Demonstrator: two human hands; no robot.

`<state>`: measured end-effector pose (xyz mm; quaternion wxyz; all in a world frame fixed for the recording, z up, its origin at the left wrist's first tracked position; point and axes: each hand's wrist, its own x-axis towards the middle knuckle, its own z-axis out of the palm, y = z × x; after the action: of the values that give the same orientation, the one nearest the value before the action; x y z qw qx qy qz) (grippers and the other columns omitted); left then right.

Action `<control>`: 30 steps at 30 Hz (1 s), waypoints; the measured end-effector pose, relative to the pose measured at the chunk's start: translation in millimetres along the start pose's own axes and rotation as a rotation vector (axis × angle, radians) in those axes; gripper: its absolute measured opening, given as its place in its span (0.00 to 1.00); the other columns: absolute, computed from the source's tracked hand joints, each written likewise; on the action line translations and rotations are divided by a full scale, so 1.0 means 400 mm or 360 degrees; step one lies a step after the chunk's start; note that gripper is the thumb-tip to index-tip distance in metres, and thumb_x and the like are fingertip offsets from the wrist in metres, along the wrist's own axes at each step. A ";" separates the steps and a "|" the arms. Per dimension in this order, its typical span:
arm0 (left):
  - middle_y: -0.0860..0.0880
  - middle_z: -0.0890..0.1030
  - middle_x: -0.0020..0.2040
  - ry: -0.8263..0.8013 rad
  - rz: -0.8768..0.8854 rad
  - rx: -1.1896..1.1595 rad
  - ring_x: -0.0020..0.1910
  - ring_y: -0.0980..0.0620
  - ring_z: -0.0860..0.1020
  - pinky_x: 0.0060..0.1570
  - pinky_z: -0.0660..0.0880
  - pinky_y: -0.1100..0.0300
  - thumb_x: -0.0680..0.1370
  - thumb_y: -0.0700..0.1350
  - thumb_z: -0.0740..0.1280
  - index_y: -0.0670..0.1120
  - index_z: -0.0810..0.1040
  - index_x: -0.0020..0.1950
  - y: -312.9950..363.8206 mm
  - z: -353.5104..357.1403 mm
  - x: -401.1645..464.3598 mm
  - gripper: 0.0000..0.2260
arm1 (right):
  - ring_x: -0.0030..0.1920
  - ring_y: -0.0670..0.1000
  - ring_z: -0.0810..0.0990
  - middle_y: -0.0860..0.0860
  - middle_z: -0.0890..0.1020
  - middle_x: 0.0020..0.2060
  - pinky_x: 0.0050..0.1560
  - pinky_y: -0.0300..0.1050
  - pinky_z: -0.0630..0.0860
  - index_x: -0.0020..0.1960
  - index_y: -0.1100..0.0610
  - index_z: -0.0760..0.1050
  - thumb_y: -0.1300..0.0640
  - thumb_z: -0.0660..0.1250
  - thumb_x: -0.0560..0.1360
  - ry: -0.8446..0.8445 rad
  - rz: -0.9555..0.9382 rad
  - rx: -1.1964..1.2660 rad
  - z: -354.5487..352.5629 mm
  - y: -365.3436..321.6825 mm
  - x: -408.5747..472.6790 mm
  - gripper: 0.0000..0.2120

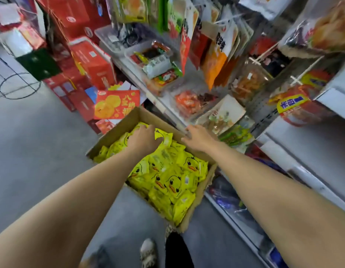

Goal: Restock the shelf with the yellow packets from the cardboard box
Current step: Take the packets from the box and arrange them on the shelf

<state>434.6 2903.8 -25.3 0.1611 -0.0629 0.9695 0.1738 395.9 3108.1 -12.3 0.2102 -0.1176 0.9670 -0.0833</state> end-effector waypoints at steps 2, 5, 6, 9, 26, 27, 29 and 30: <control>0.40 0.73 0.64 -0.0143 -0.0097 -0.0061 0.63 0.38 0.73 0.57 0.74 0.45 0.79 0.60 0.63 0.45 0.69 0.70 -0.037 0.091 0.006 0.26 | 0.64 0.61 0.75 0.59 0.73 0.67 0.60 0.54 0.75 0.71 0.55 0.69 0.43 0.64 0.78 -0.0167 0.0012 0.0064 0.094 0.022 0.024 0.26; 0.38 0.73 0.65 -0.0311 -0.0280 -0.0159 0.62 0.37 0.74 0.58 0.72 0.46 0.79 0.59 0.63 0.43 0.67 0.71 -0.096 0.215 0.008 0.27 | 0.66 0.60 0.74 0.60 0.74 0.68 0.61 0.50 0.73 0.71 0.57 0.69 0.44 0.66 0.78 -0.0438 0.0088 0.0268 0.231 0.051 0.045 0.27; 0.38 0.73 0.64 -0.0348 -0.0349 -0.0186 0.62 0.37 0.74 0.58 0.72 0.47 0.79 0.59 0.64 0.43 0.67 0.71 -0.115 0.249 0.008 0.28 | 0.64 0.59 0.75 0.59 0.75 0.67 0.58 0.49 0.73 0.71 0.56 0.69 0.44 0.66 0.78 -0.0519 0.0134 0.0339 0.272 0.060 0.050 0.27; 0.36 0.72 0.65 -0.0409 -0.0562 -0.0271 0.62 0.37 0.73 0.57 0.71 0.48 0.78 0.59 0.64 0.42 0.66 0.72 -0.153 0.330 0.010 0.29 | 0.59 0.58 0.79 0.57 0.77 0.65 0.50 0.45 0.73 0.71 0.54 0.68 0.42 0.67 0.77 -0.0719 0.0282 0.0511 0.386 0.087 0.059 0.28; 0.40 0.79 0.61 -0.0397 -0.0661 -0.0465 0.57 0.39 0.77 0.54 0.75 0.47 0.79 0.36 0.61 0.46 0.54 0.80 -0.234 0.427 0.061 0.31 | 0.62 0.55 0.78 0.54 0.81 0.61 0.60 0.45 0.73 0.63 0.56 0.79 0.49 0.78 0.69 -0.0827 0.0348 0.0675 0.566 0.104 0.110 0.25; 0.39 0.79 0.58 -0.0438 -0.0632 -0.0445 0.55 0.39 0.77 0.52 0.77 0.46 0.79 0.36 0.61 0.47 0.54 0.80 -0.236 0.423 0.069 0.31 | 0.60 0.55 0.78 0.54 0.81 0.60 0.58 0.44 0.73 0.62 0.57 0.80 0.49 0.78 0.69 -0.0811 0.0318 0.0716 0.558 0.107 0.117 0.24; 0.39 0.78 0.52 -0.0497 -0.0604 -0.0365 0.51 0.38 0.77 0.50 0.78 0.44 0.79 0.38 0.61 0.49 0.53 0.80 -0.237 0.418 0.086 0.31 | 0.57 0.52 0.78 0.52 0.82 0.56 0.51 0.41 0.71 0.60 0.58 0.81 0.47 0.78 0.69 -0.0844 0.0258 0.0845 0.539 0.117 0.134 0.24; 0.39 0.76 0.51 -0.0520 -0.0592 -0.0265 0.51 0.38 0.76 0.50 0.78 0.44 0.79 0.39 0.62 0.51 0.53 0.79 -0.239 0.415 0.092 0.32 | 0.55 0.51 0.77 0.51 0.81 0.55 0.48 0.40 0.70 0.60 0.58 0.80 0.47 0.77 0.69 -0.0885 0.0252 0.0954 0.531 0.127 0.143 0.24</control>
<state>465.4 2871.7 -215.1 0.3390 -0.2241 0.8847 0.2282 426.1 3117.9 -235.8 0.4941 0.0054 0.8123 -0.3098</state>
